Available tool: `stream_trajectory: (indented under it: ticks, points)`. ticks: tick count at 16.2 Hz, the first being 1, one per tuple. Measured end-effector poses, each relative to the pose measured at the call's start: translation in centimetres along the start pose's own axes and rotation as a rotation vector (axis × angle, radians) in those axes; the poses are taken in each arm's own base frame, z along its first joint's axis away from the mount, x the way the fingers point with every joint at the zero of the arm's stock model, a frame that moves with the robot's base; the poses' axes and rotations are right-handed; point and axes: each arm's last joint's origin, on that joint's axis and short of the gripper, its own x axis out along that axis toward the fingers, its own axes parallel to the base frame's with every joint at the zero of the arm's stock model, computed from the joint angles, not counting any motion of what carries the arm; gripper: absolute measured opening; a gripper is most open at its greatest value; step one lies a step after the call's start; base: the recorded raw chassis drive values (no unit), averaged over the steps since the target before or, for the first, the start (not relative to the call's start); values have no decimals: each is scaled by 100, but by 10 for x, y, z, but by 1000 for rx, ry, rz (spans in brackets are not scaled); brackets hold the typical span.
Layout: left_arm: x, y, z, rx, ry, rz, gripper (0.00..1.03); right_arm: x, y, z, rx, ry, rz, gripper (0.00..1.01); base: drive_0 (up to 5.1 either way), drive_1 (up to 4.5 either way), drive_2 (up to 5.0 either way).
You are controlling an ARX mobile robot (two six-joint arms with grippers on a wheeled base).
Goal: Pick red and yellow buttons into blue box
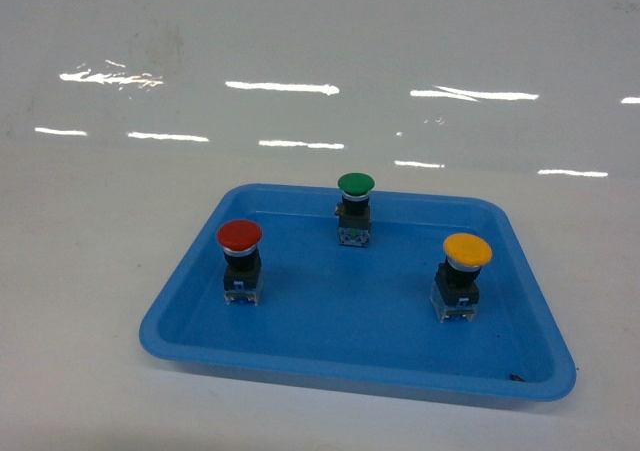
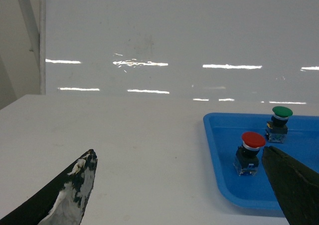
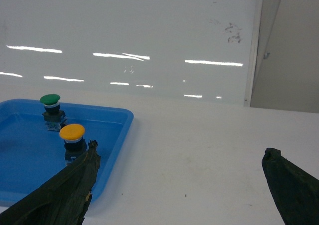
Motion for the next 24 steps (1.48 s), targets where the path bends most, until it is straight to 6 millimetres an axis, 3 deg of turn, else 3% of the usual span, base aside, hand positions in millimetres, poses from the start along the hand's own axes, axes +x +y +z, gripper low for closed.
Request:
stream_trajectory:
  ticks: [4,5,8,12,16,21,24]
  points:
    - [0,0,0,0,0,0,98,0,0,0,0,0,0,98,0,0,0]
    - [5,-5,10,11,-83,1,98,4,-3,7,-11,-61,9,98,0,0,0]
    - [29,-16,10,13,-42,-54,98,23,-10,13,-31,-60,8,98,0,0,0]
    - [66,-29,29,6,-85,-64,98,57,-11,44,-58,-149,68,98,0,0,0]
    - [102,-25,17,42,-19,-6,98,83,-5,42,-50,-80,150,98,0,0,0]
    - [136,-14,19,48,11,61,98,107,0,48,-29,-5,251,98,0,0,0]
    - [141,-15,15,73,43,68,98,111,1,44,-15,61,275,98,0,0,0]
